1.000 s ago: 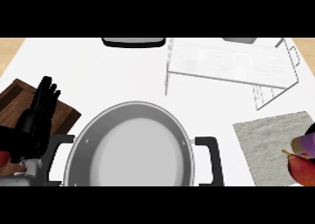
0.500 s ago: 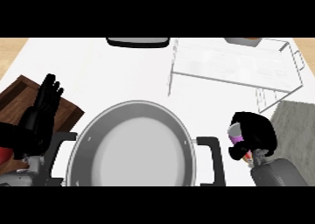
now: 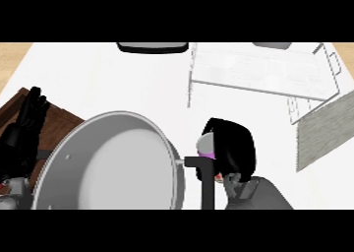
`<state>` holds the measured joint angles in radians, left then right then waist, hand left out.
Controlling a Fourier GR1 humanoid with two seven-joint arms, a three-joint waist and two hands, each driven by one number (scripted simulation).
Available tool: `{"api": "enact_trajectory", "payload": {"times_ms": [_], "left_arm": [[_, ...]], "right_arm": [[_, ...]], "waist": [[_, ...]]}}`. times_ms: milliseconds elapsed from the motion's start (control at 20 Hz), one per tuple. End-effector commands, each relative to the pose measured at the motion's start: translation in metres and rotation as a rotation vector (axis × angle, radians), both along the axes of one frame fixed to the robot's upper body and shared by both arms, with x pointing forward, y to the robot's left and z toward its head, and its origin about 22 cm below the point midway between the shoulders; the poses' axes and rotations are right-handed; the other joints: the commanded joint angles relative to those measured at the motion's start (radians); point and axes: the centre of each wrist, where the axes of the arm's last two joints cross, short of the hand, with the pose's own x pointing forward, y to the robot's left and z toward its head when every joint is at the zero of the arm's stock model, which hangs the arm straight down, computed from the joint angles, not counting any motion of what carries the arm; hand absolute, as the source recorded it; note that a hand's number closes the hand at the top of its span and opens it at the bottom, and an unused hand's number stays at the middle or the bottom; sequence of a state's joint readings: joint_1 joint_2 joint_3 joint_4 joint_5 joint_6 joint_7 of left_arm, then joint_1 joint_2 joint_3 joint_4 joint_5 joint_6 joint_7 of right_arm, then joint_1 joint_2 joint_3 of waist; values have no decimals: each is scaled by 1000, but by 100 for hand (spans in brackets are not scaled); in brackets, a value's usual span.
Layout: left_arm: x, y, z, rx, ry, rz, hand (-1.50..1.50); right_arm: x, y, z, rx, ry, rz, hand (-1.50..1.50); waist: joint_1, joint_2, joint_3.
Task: Pick the can from the placemat and place it in the tiered shelf
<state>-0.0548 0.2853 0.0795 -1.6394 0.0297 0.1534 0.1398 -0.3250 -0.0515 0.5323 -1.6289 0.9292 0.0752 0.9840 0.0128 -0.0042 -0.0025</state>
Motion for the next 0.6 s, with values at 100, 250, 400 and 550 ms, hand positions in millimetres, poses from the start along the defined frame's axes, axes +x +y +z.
{"api": "enact_trajectory", "payload": {"times_ms": [100,250,400,550], "left_arm": [[-4,-28,-2,-100,-26,-62,0],[2,-34,-7,-93,-28,-34,0],[7,-33,3,-112,-28,-25,0],[-4,-34,-2,-111,-9,-51,0]], "right_arm": [[-14,27,74,227,-232,-102,150],[-28,21,101,227,-336,-200,150],[-26,20,124,206,-397,-268,150],[-26,18,142,110,-409,-313,150]], "waist": [[1,-4,2],[-29,-8,1],[-22,-5,1],[-15,-6,1]]}}
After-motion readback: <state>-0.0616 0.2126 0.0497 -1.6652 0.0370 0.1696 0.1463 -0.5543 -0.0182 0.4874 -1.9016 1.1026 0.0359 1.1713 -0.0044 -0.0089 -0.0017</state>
